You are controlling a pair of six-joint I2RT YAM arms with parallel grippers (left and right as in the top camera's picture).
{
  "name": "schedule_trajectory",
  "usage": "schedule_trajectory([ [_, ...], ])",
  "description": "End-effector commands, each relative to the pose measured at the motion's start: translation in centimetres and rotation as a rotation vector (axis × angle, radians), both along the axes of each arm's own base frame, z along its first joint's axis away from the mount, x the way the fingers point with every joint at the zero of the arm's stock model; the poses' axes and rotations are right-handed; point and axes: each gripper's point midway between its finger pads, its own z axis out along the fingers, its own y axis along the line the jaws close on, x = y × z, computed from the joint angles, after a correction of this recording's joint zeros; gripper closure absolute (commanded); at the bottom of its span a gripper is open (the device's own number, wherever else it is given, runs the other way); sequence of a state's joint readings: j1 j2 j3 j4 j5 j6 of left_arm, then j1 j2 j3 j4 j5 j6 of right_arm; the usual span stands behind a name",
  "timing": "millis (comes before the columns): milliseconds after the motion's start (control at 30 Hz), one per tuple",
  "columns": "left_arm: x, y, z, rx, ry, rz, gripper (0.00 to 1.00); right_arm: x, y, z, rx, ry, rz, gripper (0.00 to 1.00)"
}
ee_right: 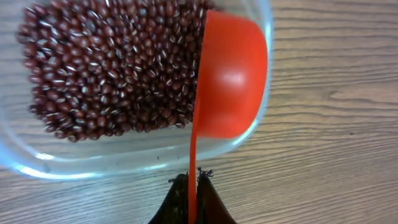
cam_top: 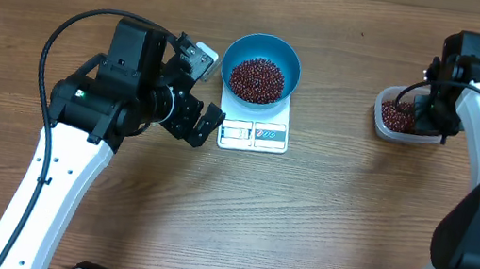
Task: Scoop item into bowl and weigh 150g on scale
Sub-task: 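Move the empty scoop right back over the bean tub, then lower the red scoop into the beans and scoop with the right gripper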
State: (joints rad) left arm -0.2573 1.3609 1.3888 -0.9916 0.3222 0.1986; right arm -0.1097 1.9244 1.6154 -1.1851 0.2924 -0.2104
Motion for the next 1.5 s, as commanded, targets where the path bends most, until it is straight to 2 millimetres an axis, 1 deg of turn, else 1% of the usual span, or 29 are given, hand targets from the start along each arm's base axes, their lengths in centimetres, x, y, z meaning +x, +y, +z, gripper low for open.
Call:
schedule_trajectory([
  [0, 0.3, -0.1, 0.4, -0.001, -0.014, -0.014, 0.00, 0.0, -0.3, -1.7, -0.014, 0.046, -0.002, 0.96],
  [167, 0.3, -0.1, 0.4, -0.001, -0.014, -0.014, 0.00, -0.2, -0.3, -3.5, -0.006, 0.094, -0.002, 0.96],
  [233, 0.3, -0.1, 0.4, -0.001, -0.014, -0.014, 0.00, -0.2, 0.3, -3.9, 0.025, 0.098, 0.002, 0.97],
  [533, 0.3, -0.1, 0.4, -0.001, -0.014, -0.014, 0.00, -0.3, 3.0, -4.4, 0.187, 0.096, 0.018, 0.96],
  [600, 0.3, -0.1, 0.4, -0.001, -0.014, -0.014, 0.01, -0.4, 3.9, -4.5, 0.237, 0.097, 0.024, 0.96],
  [833, 0.3, -0.1, 0.4, -0.001, -0.014, -0.014, 0.01, -0.6, 6.6, -4.4, 0.391, 0.100, 0.040, 0.96],
  [933, 0.3, -0.1, 0.4, -0.001, -0.014, -0.014, 0.00, -0.8, 8.1, -4.2, 0.478, 0.103, 0.059, 0.96],
  [1133, 0.3, -0.1, 0.4, -0.001, -0.014, -0.014, 0.00, -0.7, 10.2, -3.6, 0.605, 0.094, 0.063, 0.96],
  [1300, 0.3, -0.1, 0.4, -0.001, -0.014, -0.015, 0.00, -0.6, 11.1, -3.2, 0.668, 0.083, 0.062, 0.96],
  [1400, 0.3, -0.1, 0.4, -0.001, -0.014, -0.014, 0.01, -0.5, 11.2, -3.0, 0.700, 0.075, 0.047, 0.96],
  [1467, 0.3, -0.1, 0.4, -0.001, -0.014, -0.014, 0.01, -0.4, 10.9, -2.8, 0.730, 0.064, 0.026, 0.96],
])
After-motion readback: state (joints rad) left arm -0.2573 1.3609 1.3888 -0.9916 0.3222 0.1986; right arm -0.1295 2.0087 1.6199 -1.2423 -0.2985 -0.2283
